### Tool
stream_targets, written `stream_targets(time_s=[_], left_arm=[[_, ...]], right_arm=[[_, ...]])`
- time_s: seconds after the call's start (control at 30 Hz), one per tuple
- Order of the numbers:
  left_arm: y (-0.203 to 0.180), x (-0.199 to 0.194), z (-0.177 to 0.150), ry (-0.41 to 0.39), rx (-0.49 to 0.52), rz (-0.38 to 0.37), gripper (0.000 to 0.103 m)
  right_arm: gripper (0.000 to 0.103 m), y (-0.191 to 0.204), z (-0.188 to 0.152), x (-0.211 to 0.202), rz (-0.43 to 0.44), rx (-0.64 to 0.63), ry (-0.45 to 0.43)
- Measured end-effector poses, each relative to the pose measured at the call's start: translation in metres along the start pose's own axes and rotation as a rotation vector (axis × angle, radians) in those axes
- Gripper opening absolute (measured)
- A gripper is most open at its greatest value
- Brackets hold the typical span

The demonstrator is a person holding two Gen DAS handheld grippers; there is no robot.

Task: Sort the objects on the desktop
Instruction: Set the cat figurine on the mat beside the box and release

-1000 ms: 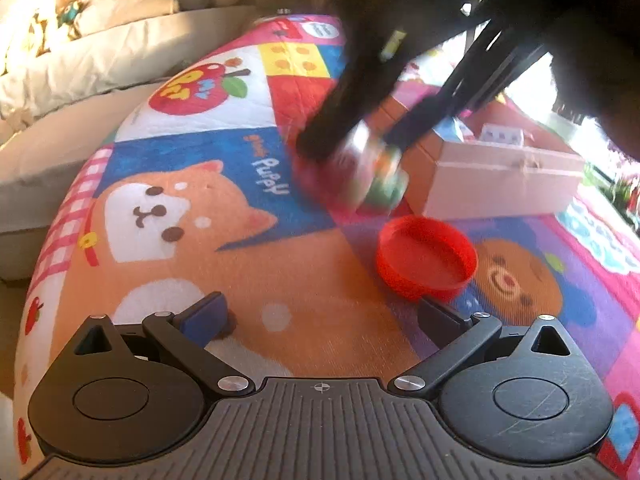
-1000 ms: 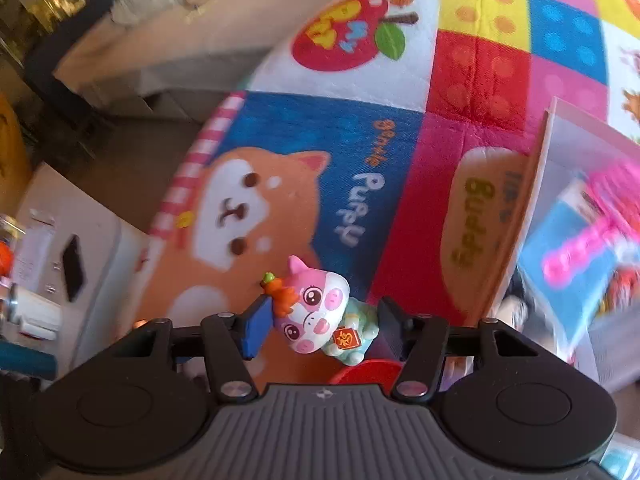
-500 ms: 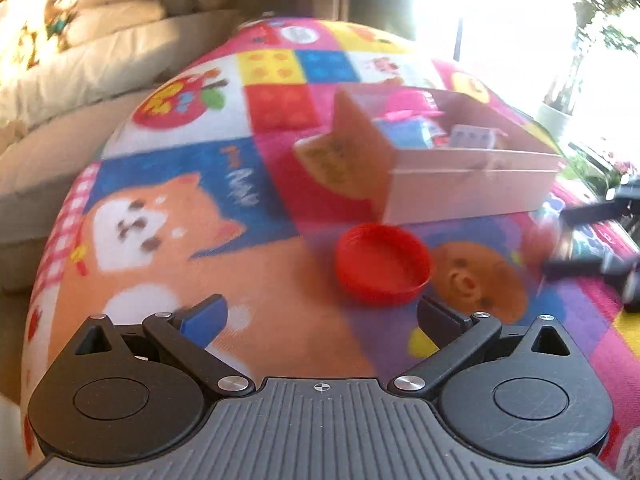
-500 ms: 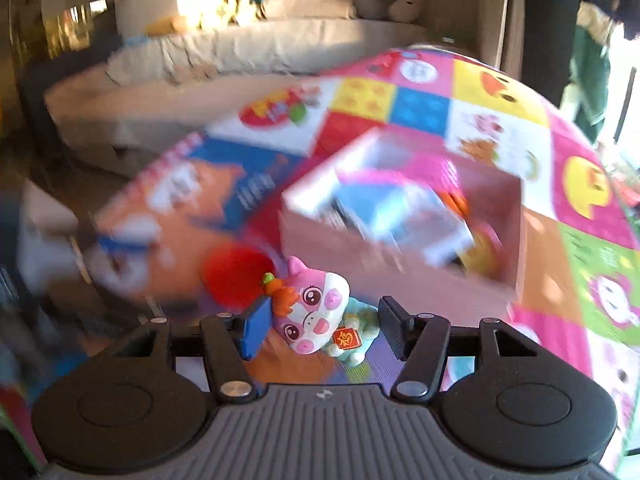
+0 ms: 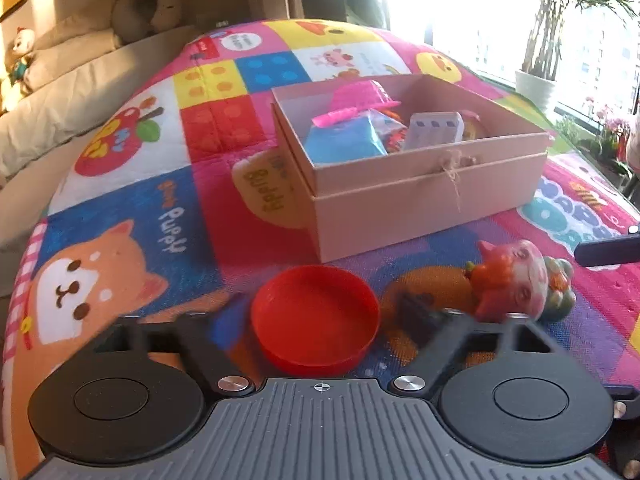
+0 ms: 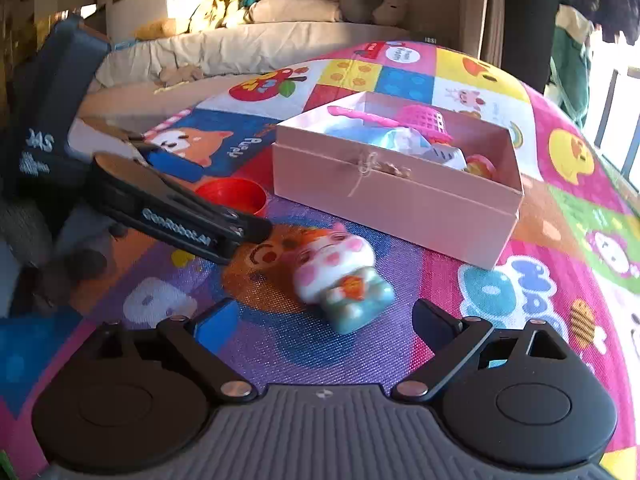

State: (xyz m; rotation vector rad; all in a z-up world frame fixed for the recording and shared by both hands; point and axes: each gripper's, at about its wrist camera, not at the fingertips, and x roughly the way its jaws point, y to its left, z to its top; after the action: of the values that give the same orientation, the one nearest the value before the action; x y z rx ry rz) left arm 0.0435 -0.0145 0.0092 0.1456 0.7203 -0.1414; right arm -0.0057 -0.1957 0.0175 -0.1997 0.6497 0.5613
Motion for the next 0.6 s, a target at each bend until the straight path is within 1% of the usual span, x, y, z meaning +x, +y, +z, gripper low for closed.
stream_targets(time_s=[0.1, 0.23, 0.4, 0.47, 0.5, 0.53, 0.6], left_arm=[[0.0, -0.004, -0.002, 0.0, 0.006, 0.002, 0.069], [0.0, -0.017, -0.013, 0.008, 0.014, -0.024, 0.069], [0.004, -0.051, -0.037, 0.036, 0.004, -0.07, 0.071], [0.009, -0.061, -0.047, 0.049, -0.011, -0.07, 0.076], [0.011, -0.064, -0.051, 0.051, -0.017, -0.059, 0.083], [0.014, -0.067, -0.054, 0.051, -0.026, -0.041, 0.088], [0.021, -0.068, -0.058, 0.051, -0.051, -0.019, 0.094]], right_arm=[[0.103, -0.002, -0.002, 0.001, 0.013, 0.012, 0.006], [0.103, -0.001, -0.002, 0.003, 0.008, 0.012, 0.028], [0.103, -0.005, -0.005, 0.007, 0.019, 0.054, 0.082], [0.103, -0.004, -0.008, 0.003, 0.023, 0.055, 0.081], [0.103, -0.003, -0.01, 0.001, 0.023, 0.049, 0.082], [0.103, -0.001, -0.012, 0.0, 0.019, 0.037, 0.082], [0.103, 0.004, -0.015, -0.001, 0.005, 0.013, 0.081]])
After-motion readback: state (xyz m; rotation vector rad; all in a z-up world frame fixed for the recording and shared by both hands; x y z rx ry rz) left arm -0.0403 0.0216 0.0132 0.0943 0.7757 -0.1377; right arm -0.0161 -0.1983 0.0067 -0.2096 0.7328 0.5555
